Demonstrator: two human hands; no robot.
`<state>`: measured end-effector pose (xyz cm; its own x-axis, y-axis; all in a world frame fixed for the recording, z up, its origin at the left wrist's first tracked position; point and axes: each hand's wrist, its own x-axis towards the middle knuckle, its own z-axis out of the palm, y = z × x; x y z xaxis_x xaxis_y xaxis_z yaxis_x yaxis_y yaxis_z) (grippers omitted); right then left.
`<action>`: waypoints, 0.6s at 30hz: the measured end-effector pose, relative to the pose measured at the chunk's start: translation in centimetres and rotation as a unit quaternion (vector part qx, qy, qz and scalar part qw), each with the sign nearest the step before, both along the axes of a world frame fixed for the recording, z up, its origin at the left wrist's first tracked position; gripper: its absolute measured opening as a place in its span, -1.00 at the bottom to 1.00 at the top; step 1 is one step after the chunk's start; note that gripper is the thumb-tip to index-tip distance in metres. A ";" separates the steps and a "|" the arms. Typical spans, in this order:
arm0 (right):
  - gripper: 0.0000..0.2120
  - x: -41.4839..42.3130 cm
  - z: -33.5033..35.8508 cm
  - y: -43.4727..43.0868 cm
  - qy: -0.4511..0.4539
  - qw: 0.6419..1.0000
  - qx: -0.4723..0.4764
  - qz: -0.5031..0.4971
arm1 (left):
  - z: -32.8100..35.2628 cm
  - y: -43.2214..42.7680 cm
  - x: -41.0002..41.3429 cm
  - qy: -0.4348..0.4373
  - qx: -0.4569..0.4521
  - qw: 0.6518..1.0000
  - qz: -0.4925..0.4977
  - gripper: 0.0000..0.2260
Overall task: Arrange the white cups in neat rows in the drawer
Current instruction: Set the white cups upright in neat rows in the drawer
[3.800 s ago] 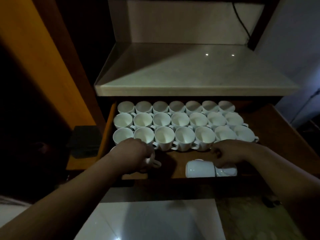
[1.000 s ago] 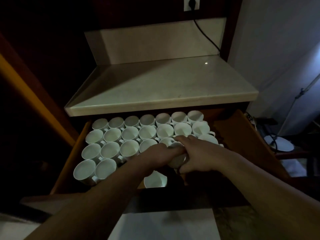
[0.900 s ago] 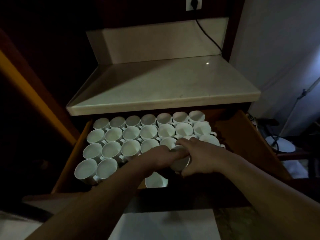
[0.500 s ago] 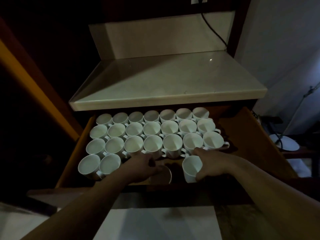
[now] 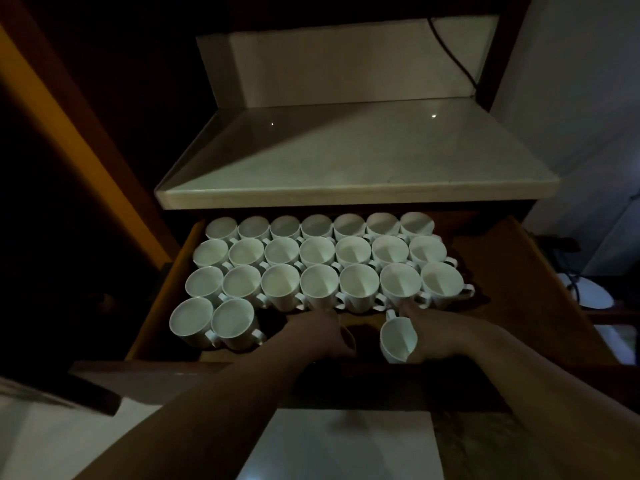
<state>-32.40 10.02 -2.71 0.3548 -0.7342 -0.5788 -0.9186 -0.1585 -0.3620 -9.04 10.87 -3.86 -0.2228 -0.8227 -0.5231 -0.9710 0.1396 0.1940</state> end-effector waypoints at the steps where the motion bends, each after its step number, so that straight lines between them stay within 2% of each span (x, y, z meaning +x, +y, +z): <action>1: 0.01 0.1 0.1 0.0 -0.002 1.000 0.000 -0.002 | 0.3 0.0 0.1 0.008 0.001 1.000 -0.016 -0.62; 4: 0.07 0.2 -0.2 -0.2 -0.007 1.000 0.000 -0.023 | 1.0 -0.2 1.1 0.021 -0.012 0.998 -0.053 -0.62; 9: -0.42 1.0 -0.3 -0.4 0.039 0.999 -0.012 -0.021 | 0.7 -0.9 4.1 0.003 -0.034 0.992 -0.121 -0.34; 13: -0.59 3.2 0.4 -0.8 0.056 0.992 -0.113 -0.026 | -0.3 -1.9 5.5 -0.011 -0.059 0.986 -0.156 -0.35; 15: -0.56 4.9 1.1 -1.0 0.041 0.984 -0.171 -0.038 | -0.6 -1.9 6.0 -0.029 -0.095 0.979 -0.178 -0.34; 18: -0.48 6.1 1.7 -1.2 0.079 0.982 -0.163 -0.056 | -1.0 -2.3 7.2 -0.030 -0.098 0.976 -0.190 -0.33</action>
